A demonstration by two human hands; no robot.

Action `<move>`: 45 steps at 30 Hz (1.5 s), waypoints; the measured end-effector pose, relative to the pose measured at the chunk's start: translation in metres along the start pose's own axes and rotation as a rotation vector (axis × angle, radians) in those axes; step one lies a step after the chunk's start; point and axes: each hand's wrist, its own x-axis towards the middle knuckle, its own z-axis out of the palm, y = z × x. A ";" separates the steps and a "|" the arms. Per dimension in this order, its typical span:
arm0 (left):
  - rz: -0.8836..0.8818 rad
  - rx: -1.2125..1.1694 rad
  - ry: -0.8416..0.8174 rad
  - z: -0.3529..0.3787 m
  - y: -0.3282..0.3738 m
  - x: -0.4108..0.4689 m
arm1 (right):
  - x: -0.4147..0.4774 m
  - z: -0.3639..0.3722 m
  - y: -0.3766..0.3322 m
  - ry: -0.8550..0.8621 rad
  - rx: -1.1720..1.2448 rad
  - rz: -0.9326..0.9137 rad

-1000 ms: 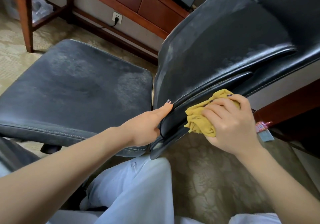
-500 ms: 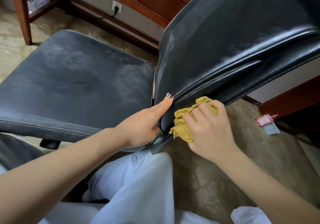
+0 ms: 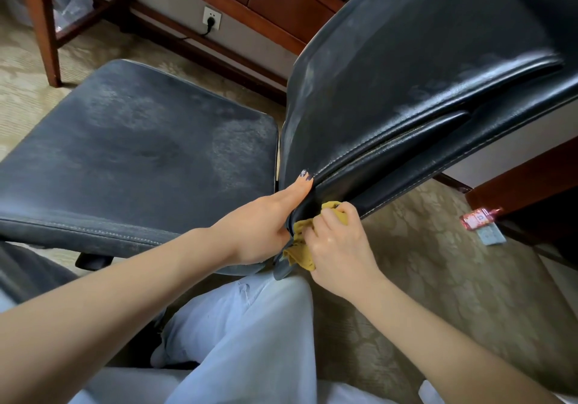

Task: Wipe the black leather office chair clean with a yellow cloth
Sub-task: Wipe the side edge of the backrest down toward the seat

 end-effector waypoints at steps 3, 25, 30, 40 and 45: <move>0.010 0.039 -0.011 -0.001 -0.001 -0.004 | 0.003 -0.003 -0.006 -0.048 0.002 0.024; 0.060 0.017 0.088 0.033 0.002 -0.035 | -0.002 -0.055 0.009 0.254 -0.050 -0.197; 0.104 -0.030 0.170 0.010 0.011 -0.035 | 0.014 -0.076 0.022 0.326 -0.117 -0.213; 0.039 -0.175 0.225 -0.023 0.011 -0.029 | 0.061 -0.078 0.051 0.083 -0.057 0.029; -0.063 -0.267 0.200 -0.017 0.003 -0.005 | 0.068 -0.075 0.039 -0.125 -0.044 -0.023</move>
